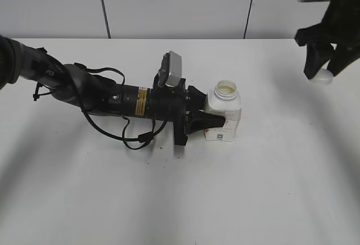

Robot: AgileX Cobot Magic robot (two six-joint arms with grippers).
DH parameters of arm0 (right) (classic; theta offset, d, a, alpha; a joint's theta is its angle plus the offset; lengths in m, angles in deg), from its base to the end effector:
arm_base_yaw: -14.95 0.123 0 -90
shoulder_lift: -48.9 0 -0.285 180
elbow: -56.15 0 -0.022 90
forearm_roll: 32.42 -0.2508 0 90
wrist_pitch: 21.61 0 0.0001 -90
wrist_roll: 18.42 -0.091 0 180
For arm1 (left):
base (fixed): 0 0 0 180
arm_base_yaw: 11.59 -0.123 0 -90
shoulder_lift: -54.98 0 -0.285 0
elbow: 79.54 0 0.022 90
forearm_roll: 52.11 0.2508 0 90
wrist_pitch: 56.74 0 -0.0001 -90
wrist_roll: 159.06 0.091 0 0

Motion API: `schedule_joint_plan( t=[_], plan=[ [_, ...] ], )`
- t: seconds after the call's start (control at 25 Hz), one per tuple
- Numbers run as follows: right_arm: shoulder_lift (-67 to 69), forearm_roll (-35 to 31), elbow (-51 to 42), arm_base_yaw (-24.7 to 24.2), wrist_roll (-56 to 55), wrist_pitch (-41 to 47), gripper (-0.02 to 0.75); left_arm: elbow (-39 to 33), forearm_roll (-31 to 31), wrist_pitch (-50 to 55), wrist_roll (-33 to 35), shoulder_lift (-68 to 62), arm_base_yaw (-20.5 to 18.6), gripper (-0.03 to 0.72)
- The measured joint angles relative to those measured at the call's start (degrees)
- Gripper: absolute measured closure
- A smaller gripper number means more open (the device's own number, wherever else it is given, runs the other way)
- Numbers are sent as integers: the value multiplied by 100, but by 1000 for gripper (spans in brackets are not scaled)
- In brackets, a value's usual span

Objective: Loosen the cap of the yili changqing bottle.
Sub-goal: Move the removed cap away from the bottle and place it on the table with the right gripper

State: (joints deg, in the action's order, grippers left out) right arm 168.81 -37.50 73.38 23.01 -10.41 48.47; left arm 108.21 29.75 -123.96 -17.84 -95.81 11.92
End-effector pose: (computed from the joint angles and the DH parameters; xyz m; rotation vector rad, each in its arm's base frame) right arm 0.3980 0.0640 0.2465 -0.3839 2.9881 0.1286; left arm 0.3776 -0.2548 0.0538 1.4154 1.3627 -1.1387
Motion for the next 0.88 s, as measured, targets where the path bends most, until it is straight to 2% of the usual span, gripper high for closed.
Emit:
schedule_joint_plan(
  t=[0.16,0.44,0.88],
  plan=[
    [0,-196,-551,-318,10,-228,357,0,2,-5,0,0,0,376],
    [60,-359,-1597,-348,27,-1612,358,0,-2,-10,0,0,0,376],
    [768,-574,-1758,-348,38,-2622,358,0,-51,-5,0,0,0,376]
  ],
)
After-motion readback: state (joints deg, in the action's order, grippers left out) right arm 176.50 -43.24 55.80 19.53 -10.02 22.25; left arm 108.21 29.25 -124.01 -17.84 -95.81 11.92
